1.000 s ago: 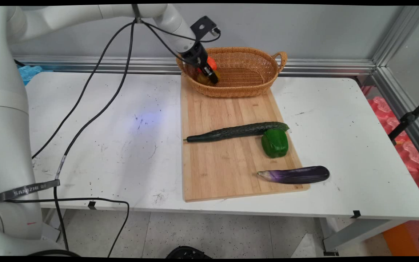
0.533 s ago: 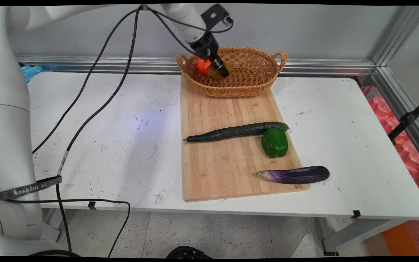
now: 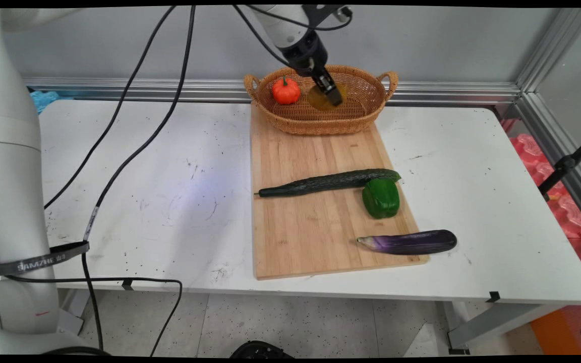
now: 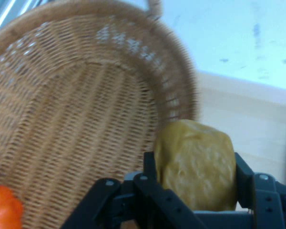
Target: Place the picked object on the cutting board
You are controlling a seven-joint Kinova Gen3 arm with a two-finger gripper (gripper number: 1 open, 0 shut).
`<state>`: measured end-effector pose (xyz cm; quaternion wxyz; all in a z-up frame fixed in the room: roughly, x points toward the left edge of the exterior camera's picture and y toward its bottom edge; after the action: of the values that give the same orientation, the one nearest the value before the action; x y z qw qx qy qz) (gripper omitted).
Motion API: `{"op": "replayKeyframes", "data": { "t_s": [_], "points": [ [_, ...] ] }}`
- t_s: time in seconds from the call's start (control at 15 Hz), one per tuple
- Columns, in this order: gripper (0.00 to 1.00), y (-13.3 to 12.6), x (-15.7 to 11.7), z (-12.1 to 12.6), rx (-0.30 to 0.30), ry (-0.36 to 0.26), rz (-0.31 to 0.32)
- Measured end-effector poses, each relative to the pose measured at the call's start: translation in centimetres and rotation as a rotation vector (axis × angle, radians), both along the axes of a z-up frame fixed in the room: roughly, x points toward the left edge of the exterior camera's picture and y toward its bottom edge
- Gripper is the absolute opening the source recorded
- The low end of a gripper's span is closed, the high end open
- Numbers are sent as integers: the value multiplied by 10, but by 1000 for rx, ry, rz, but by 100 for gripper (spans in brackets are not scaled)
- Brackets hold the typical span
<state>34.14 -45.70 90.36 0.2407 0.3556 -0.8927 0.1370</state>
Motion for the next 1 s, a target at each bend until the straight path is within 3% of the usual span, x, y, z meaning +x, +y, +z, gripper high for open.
{"op": "replayKeyframes", "data": {
  "t_s": [0.4, 1.0],
  "points": [
    [0, 54, -20, 11, 39, 29, -62],
    [0, 145, -22, -22, 68, -5, -176]
  ]
}}
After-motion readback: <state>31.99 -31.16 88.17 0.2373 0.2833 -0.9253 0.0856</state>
